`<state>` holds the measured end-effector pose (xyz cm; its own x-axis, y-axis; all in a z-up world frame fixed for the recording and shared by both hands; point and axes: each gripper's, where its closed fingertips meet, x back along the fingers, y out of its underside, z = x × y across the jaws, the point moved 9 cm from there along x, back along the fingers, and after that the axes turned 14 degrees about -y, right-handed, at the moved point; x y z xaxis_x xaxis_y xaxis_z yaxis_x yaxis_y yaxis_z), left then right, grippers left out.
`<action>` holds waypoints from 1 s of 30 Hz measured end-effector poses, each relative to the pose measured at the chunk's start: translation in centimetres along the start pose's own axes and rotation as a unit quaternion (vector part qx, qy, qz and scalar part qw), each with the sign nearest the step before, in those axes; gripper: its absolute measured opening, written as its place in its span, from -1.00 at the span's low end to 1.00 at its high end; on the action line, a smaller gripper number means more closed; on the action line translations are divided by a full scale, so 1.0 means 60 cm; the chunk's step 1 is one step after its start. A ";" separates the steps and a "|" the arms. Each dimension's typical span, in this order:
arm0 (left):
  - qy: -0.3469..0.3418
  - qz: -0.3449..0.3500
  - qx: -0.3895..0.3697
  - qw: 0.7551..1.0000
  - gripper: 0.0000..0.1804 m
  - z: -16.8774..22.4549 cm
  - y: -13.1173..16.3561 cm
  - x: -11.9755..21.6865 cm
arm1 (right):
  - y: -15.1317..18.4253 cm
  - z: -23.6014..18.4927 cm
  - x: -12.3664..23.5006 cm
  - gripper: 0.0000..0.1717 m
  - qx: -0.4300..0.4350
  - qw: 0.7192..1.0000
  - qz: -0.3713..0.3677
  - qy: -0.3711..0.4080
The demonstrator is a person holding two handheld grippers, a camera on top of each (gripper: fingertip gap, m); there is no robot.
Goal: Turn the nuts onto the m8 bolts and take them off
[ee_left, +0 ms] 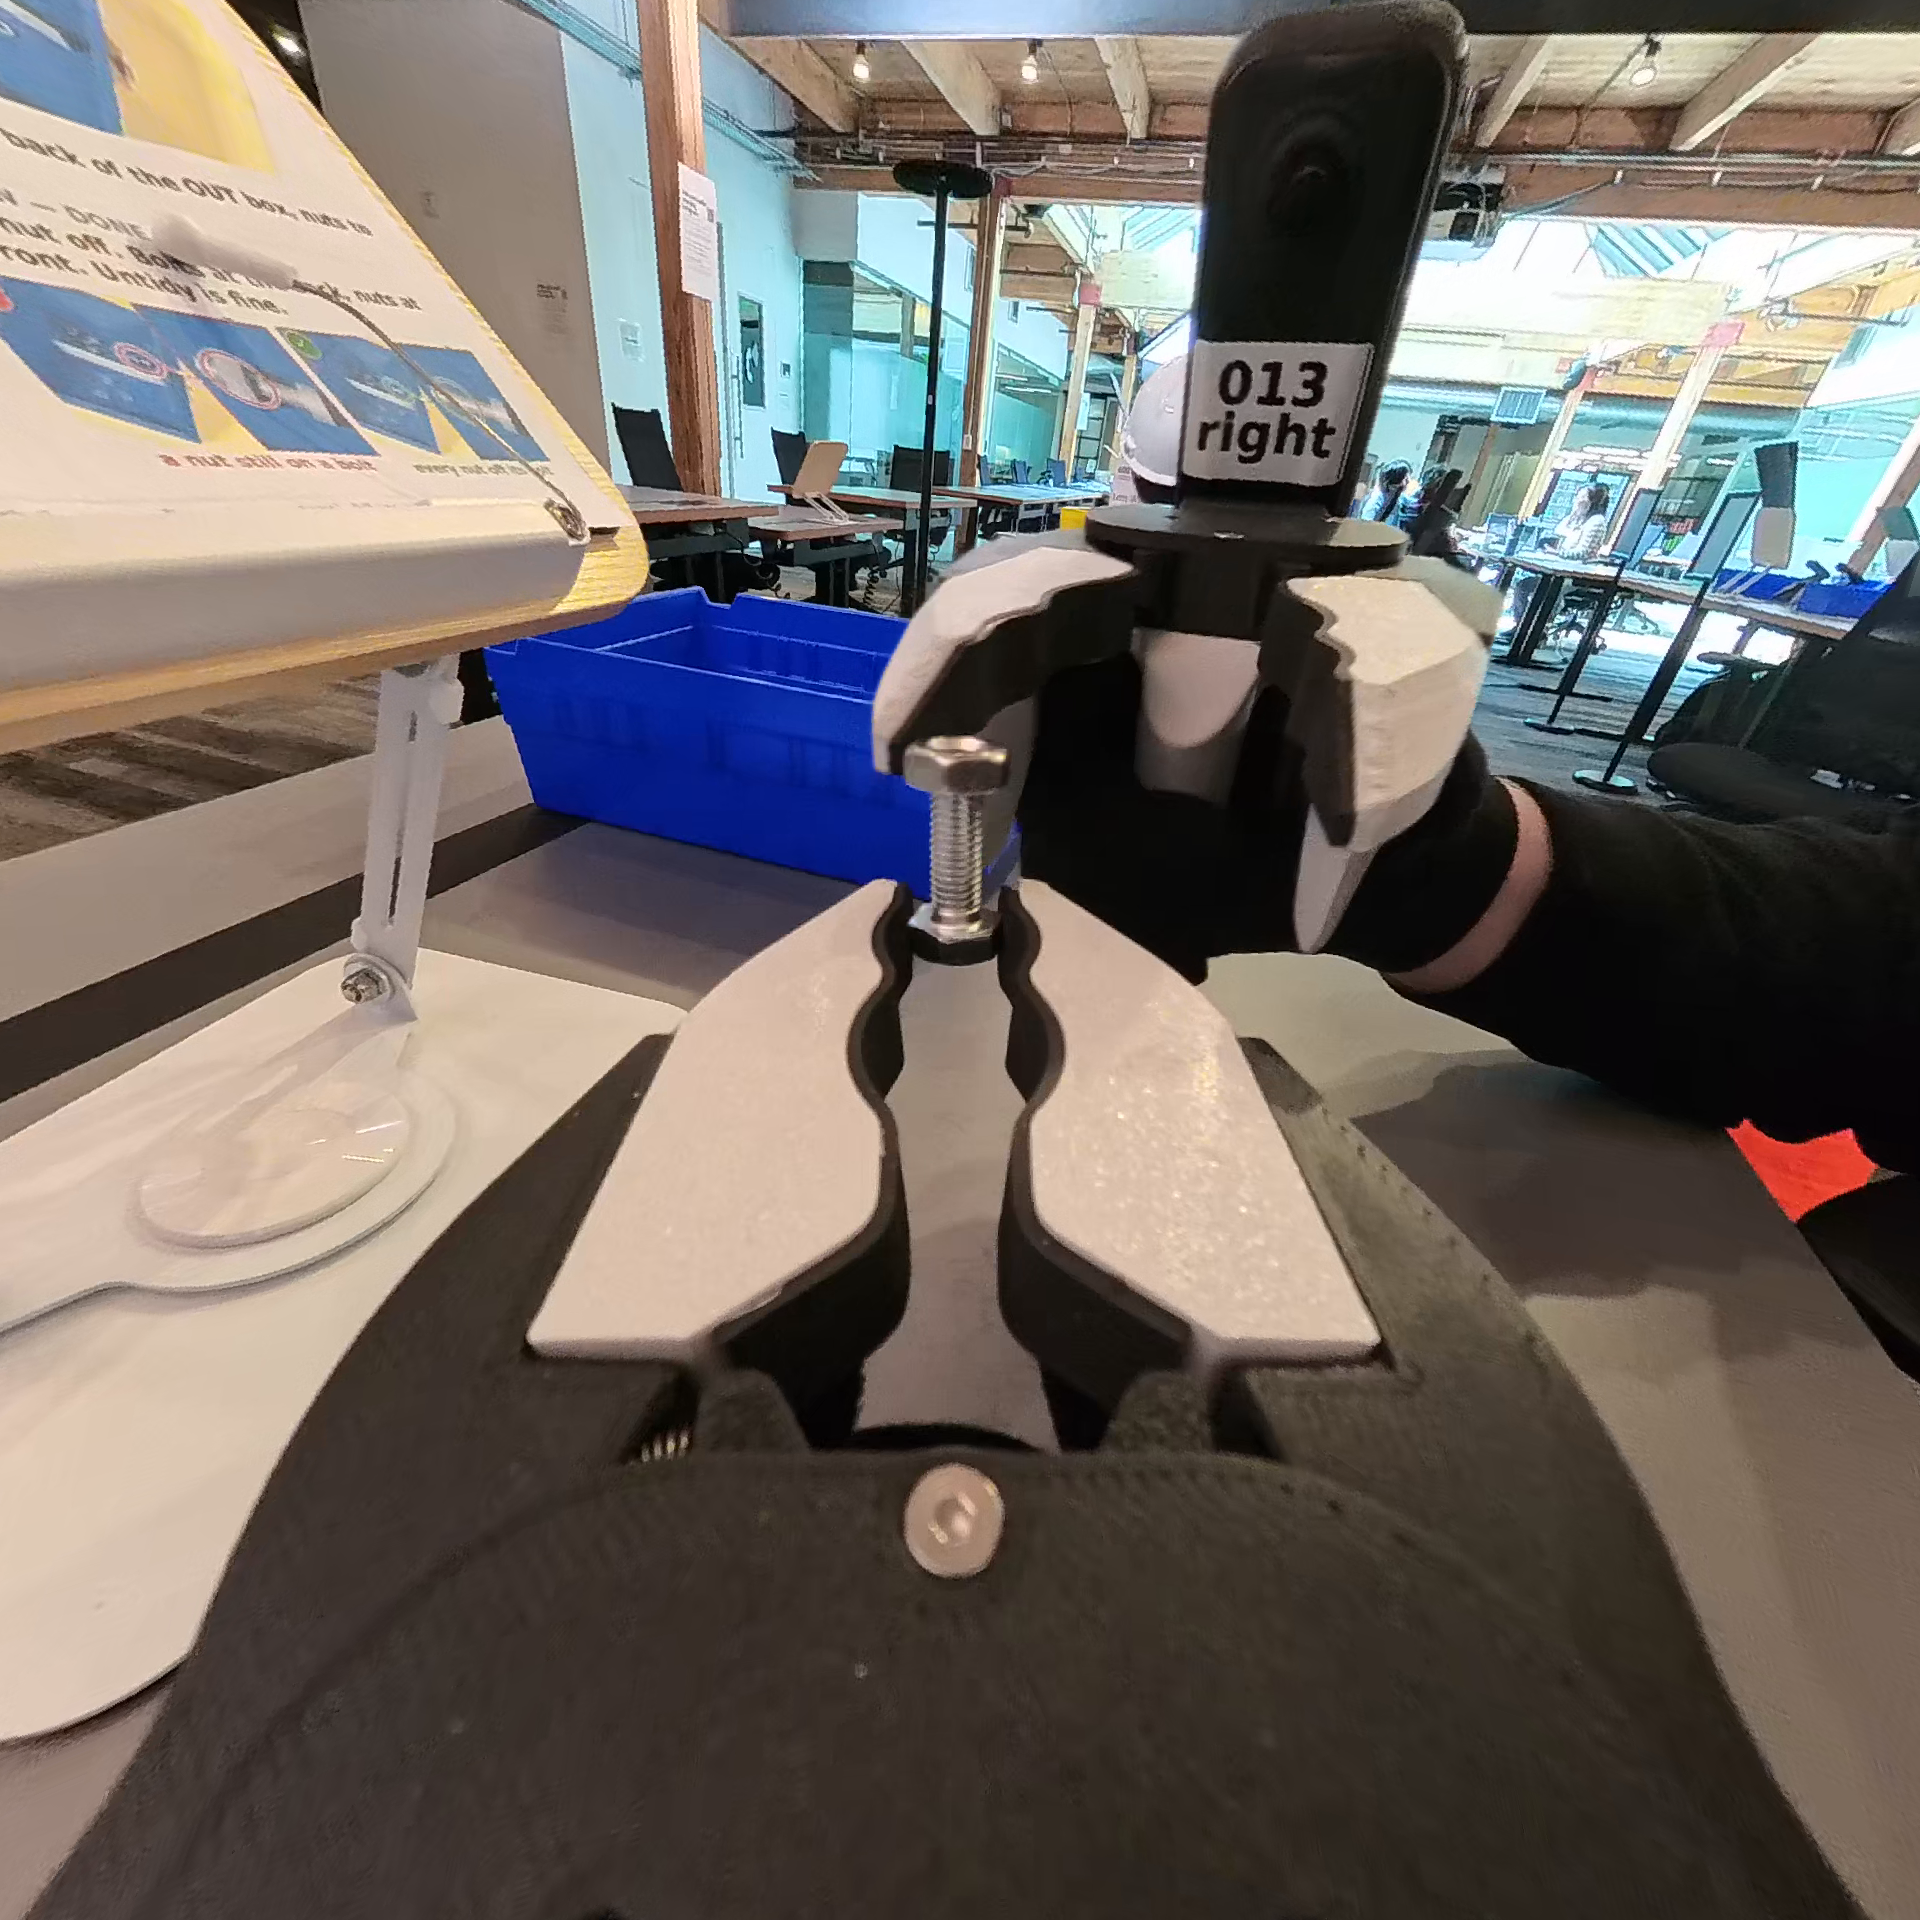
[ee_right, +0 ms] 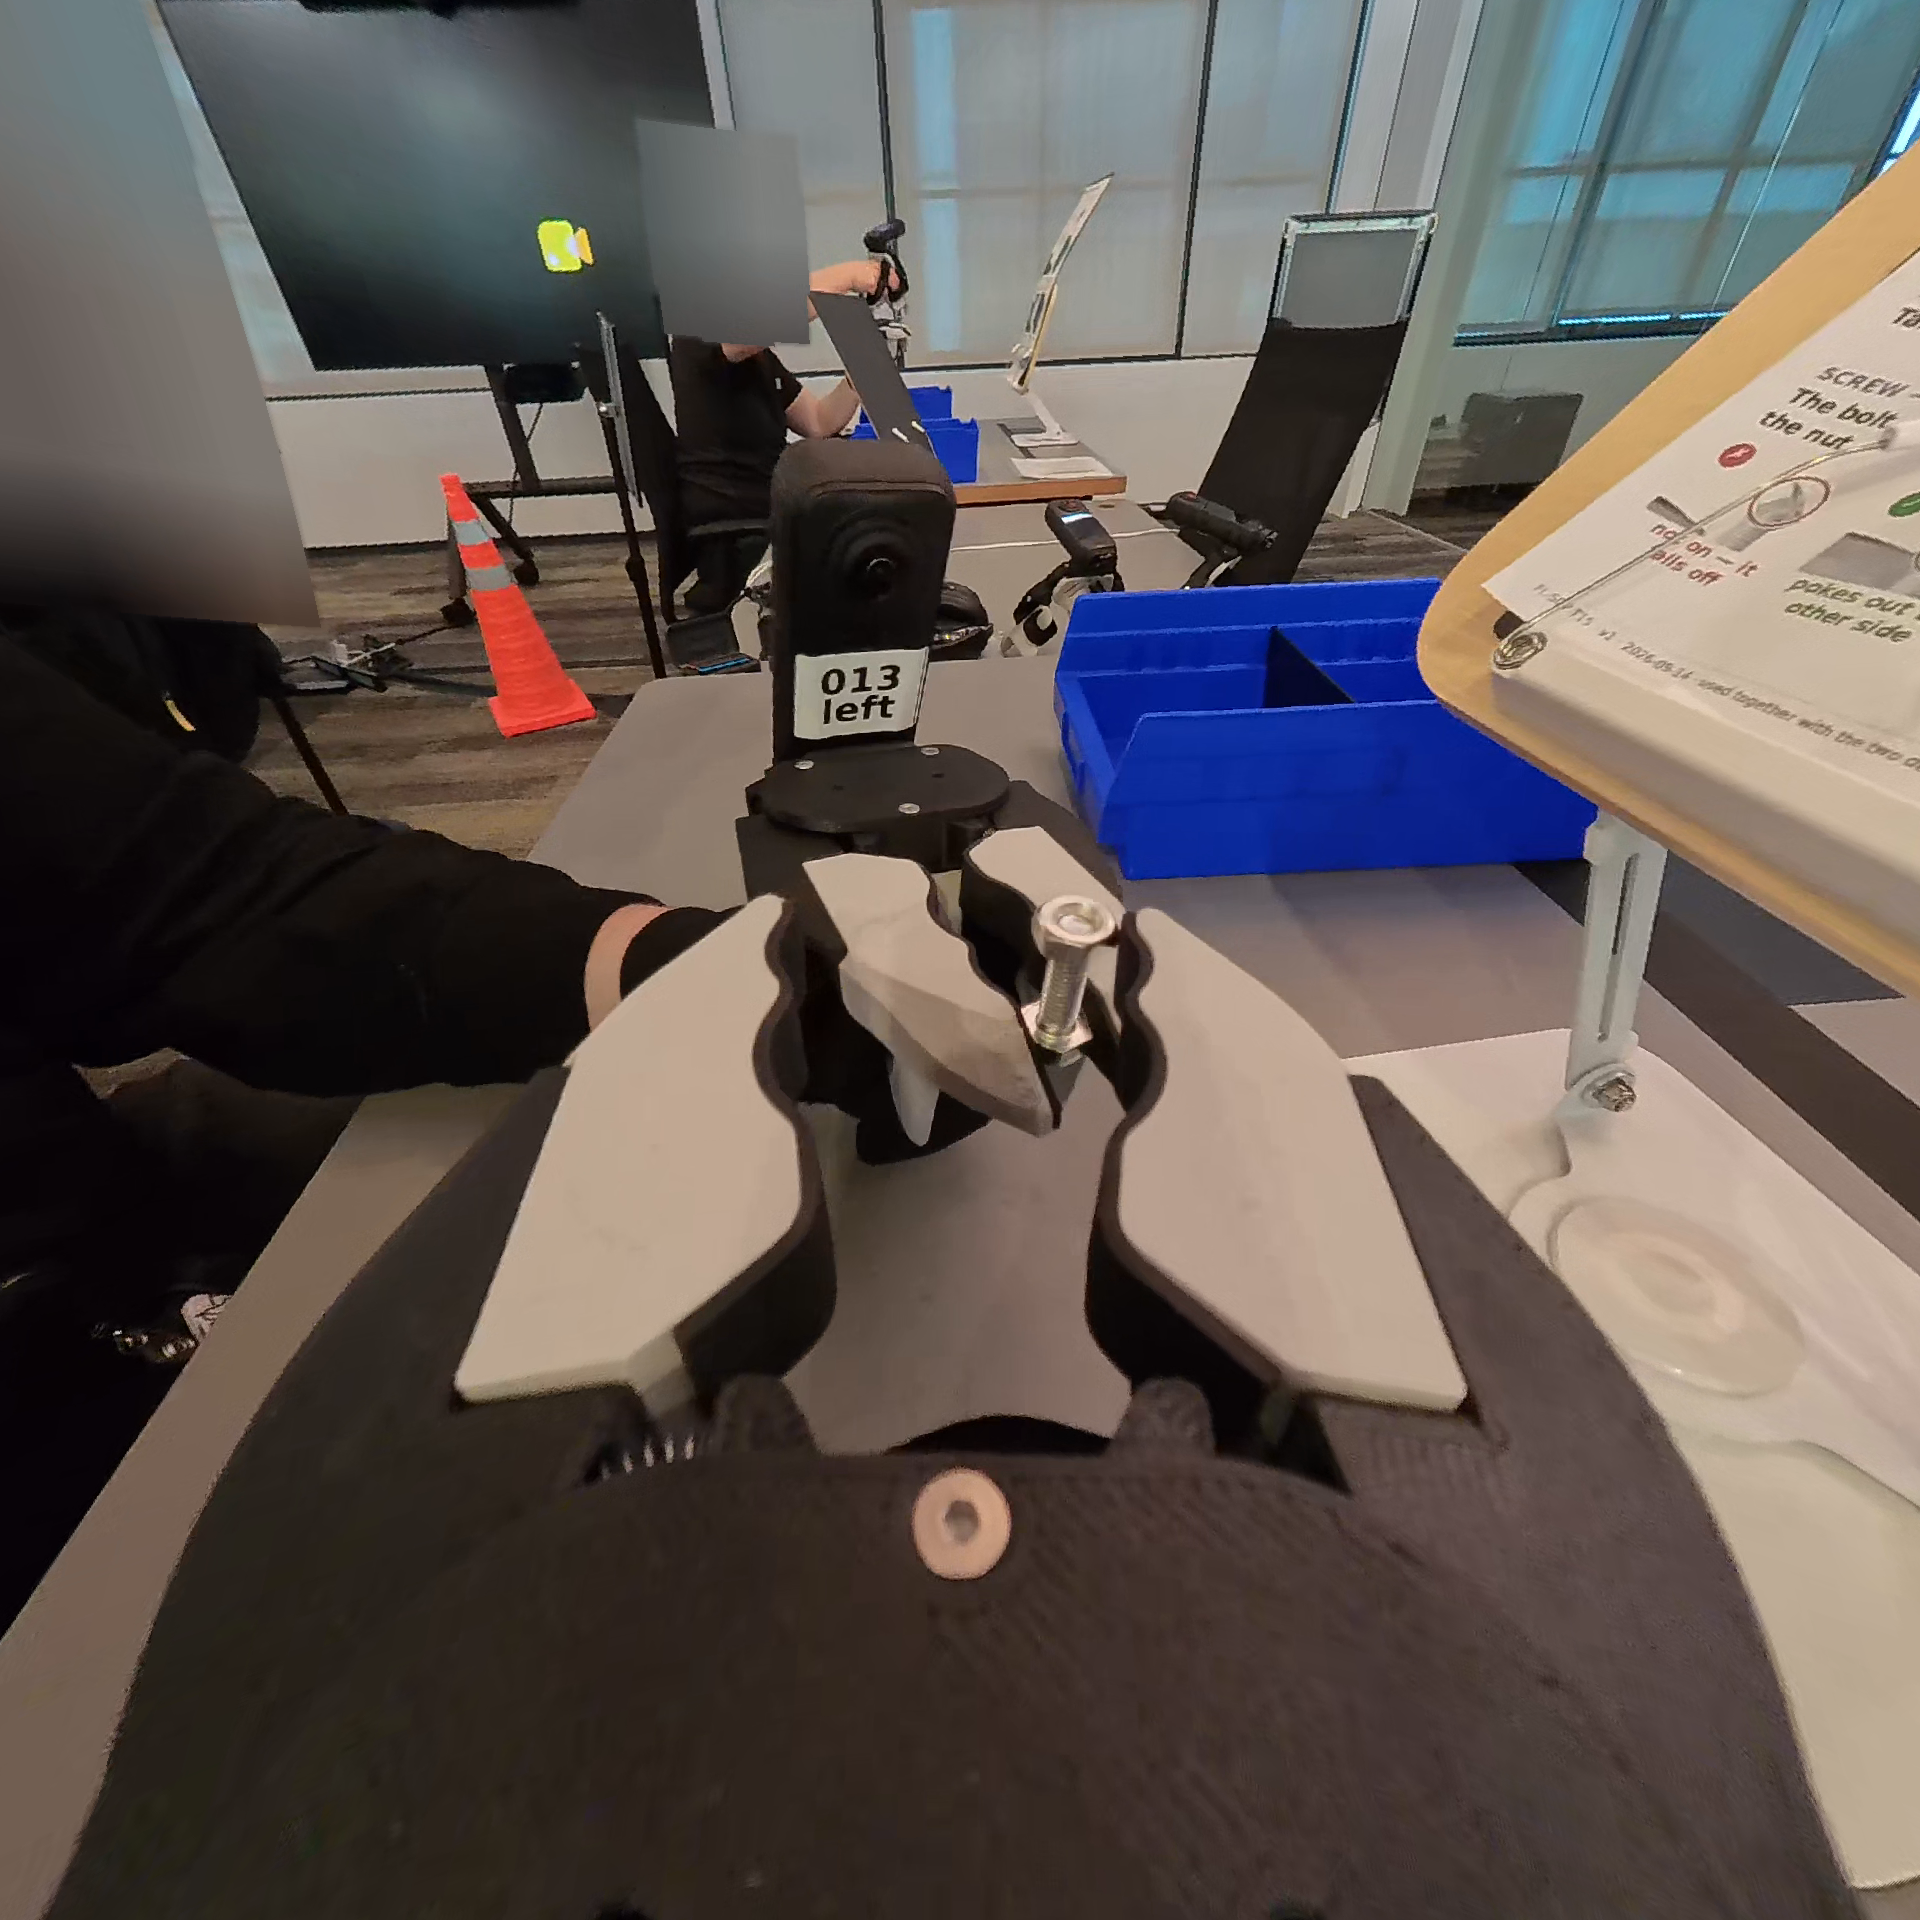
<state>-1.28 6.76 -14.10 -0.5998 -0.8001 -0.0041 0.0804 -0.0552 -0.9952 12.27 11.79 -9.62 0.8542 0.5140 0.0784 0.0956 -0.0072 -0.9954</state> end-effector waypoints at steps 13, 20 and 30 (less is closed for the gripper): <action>0.016 0.000 0.000 1.000 -0.83 0.006 -0.001 -0.002 | -0.003 0.006 0.006 -0.22 0.006 1.000 0.019 0.006; 0.020 0.004 0.007 1.000 -0.83 0.005 -0.002 -0.001 | 0.007 0.005 -0.016 -0.23 0.002 0.999 0.017 -0.032; 0.013 0.014 0.029 0.999 -0.83 -0.008 -0.004 0.005 | 0.003 -0.028 0.012 -0.49 0.015 0.998 0.029 -0.053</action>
<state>-1.85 6.79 -13.89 -0.6165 -0.7866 -0.0341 0.1424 -0.0688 -0.9874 13.76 10.74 -9.66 0.7985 0.6018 0.0153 0.0302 -0.0147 -0.9994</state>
